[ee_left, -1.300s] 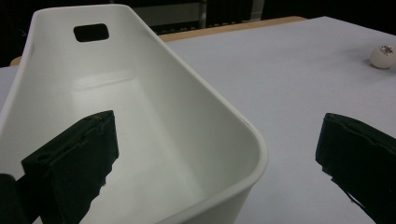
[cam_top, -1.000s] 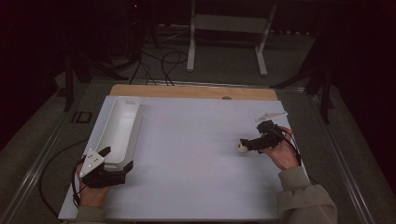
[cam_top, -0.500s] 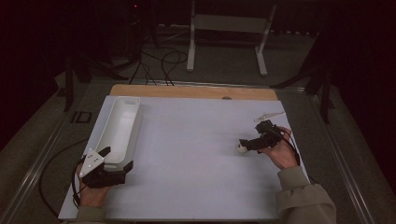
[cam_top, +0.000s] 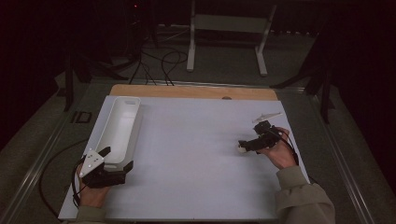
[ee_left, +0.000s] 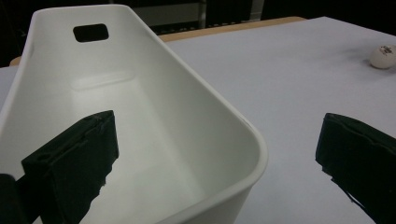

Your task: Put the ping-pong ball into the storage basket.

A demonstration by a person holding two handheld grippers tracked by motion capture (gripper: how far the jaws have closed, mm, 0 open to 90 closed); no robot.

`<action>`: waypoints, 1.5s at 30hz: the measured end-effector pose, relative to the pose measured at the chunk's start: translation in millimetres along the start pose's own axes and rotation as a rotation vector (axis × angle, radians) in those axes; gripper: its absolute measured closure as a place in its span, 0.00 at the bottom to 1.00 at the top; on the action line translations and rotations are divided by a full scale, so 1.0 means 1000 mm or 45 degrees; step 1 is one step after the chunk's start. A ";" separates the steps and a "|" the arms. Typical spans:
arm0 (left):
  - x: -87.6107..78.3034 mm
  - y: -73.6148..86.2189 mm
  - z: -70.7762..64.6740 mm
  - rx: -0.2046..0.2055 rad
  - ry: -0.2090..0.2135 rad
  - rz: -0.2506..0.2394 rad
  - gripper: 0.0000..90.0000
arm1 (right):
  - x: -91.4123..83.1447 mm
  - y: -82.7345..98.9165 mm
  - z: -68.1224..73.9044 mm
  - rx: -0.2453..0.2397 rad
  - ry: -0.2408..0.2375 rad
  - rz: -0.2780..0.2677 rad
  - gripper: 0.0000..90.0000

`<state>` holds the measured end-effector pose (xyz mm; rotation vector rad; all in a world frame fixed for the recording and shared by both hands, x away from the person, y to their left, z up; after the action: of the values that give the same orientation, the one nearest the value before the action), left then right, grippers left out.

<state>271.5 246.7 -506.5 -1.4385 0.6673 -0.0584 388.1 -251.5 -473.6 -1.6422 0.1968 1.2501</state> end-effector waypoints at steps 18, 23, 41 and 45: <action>0.000 0.000 0.000 0.000 0.002 -0.001 0.00 | 0.015 0.006 0.001 0.000 -0.007 0.046 0.08; 0.000 0.000 0.000 0.000 0.002 -0.001 0.00 | 0.020 0.008 0.002 0.003 -0.016 0.060 0.08; 0.000 0.000 0.000 -0.001 0.003 -0.002 0.00 | 0.029 0.009 0.004 -0.001 -0.016 0.096 0.09; 0.000 0.000 0.000 0.000 0.003 -0.002 0.00 | 0.031 0.009 0.004 -0.011 -0.008 0.106 0.09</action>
<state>271.6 246.9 -506.5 -1.4391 0.6677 -0.0616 393.3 -239.5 -503.1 -1.6517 0.2586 1.3207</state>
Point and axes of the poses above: each handheld gripper's, and its own axes: x roughly forward along the jaws, y roughly out of its underside, z roughly to its left, the point moved 3 cm from there along x, roughly forward along the jaws, and after that the axes turned 3 degrees about -y, right-handed, at the moved point
